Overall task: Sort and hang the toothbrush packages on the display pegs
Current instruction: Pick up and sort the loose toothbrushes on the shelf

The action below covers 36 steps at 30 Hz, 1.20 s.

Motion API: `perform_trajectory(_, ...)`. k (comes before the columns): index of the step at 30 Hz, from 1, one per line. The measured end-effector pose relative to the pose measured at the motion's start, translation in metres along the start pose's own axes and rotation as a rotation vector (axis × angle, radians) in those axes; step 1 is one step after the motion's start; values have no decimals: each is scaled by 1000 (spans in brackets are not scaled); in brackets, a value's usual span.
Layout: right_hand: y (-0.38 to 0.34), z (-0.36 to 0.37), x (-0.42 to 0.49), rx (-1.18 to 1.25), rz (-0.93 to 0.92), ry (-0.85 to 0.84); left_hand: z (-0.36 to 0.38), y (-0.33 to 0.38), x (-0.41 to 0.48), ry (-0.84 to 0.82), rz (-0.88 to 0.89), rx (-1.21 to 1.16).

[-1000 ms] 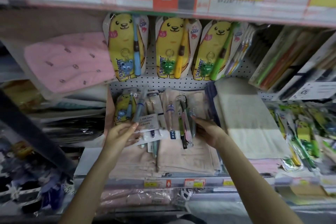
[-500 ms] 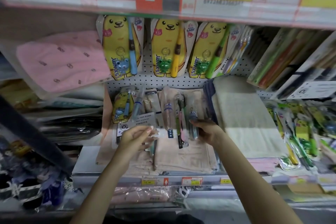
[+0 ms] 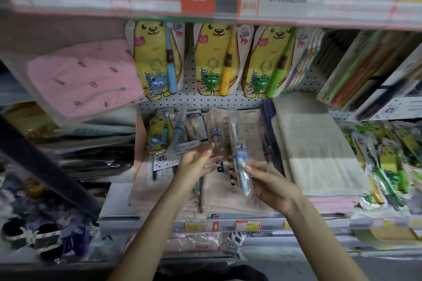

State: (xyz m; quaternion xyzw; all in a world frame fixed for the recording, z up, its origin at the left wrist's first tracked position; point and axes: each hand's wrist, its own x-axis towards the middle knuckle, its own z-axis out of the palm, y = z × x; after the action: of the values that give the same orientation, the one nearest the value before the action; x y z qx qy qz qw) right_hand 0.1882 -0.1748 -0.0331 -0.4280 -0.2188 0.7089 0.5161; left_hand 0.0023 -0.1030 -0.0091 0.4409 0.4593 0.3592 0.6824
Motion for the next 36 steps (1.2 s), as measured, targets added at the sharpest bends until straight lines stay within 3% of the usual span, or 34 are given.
perform_trajectory(4,14,25,-5,-56,23,-68,-2,4,-3,-12,-43,-69)
perform_trajectory(11,36,59,-4,-326,-16,13,-21,-3,-7,-59,-14,3)
perform_trajectory(13,35,57,-7,-398,-72,109,-26,-4,-7,-44,-27,-20)
perform_trajectory(17,30,25,-9,-302,-224,483,-40,-6,-6,-34,-33,-16)
perform_trajectory(20,34,-1,-5,-304,-238,672,-47,-9,-8,-56,-44,-5)
perform_trajectory(36,35,0,52,-668,-49,822,-56,-8,-14,-33,-52,-32)
